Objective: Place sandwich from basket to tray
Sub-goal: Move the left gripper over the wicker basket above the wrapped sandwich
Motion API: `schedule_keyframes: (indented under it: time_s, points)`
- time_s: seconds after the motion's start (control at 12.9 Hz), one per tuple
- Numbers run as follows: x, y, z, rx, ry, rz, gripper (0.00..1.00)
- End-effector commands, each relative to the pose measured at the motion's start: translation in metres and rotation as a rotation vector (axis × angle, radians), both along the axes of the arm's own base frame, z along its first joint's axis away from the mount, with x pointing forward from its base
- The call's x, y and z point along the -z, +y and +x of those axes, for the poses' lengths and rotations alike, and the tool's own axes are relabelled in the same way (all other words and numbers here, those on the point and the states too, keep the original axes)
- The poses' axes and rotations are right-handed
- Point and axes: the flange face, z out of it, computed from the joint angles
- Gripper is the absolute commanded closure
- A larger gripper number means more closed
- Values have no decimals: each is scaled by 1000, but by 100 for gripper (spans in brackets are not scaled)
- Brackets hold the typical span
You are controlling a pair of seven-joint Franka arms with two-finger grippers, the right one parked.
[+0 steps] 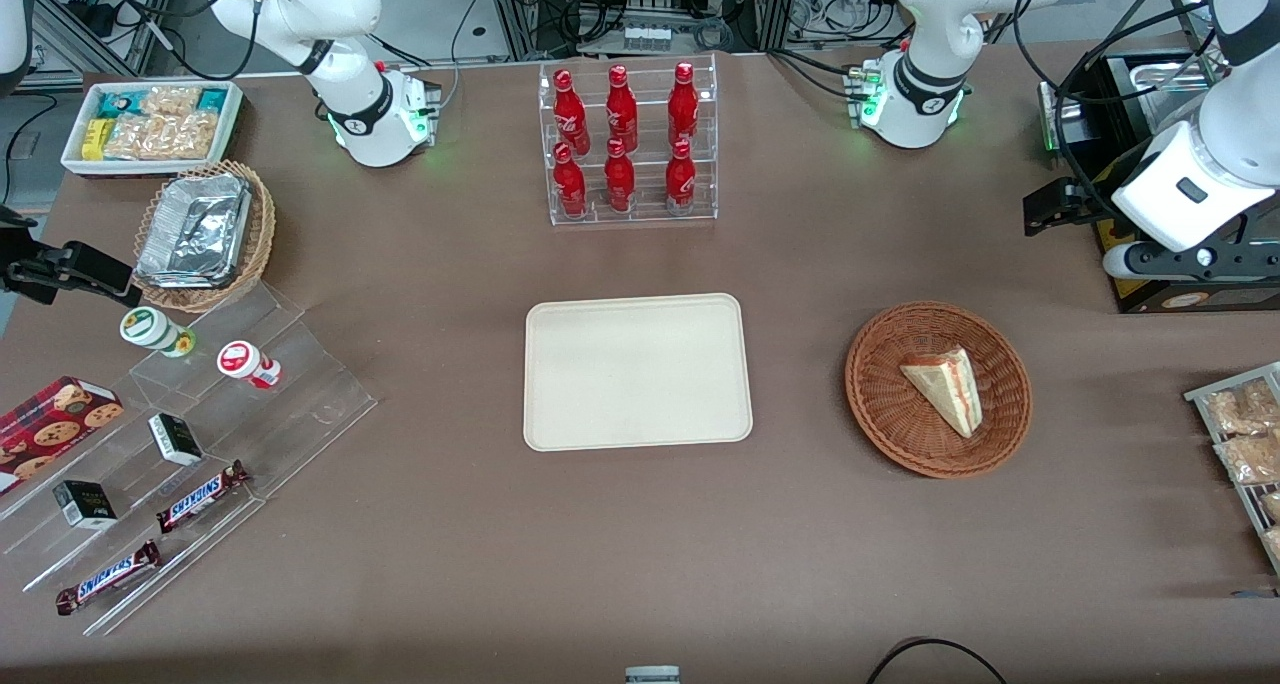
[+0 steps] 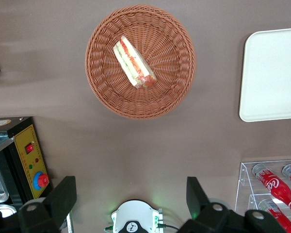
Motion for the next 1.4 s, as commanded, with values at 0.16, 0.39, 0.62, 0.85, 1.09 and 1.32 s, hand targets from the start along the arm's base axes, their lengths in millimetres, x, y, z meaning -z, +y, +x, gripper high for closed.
schedule_keyframes:
  time_s: [0.16, 0.39, 0.62, 0.85, 1.09, 1.32]
  points:
    - [10, 0, 3, 1, -8, -19, 0]
    - [36, 0, 4, 3, 0, -19, 0]
    - [78, -1, 8, 2, -3, -19, 0]
    - [128, 1, 9, -9, -14, -17, 0]
    - [170, 1, 8, -20, -31, -17, 0]
    - [205, 3, 3, -21, -42, -13, 0]
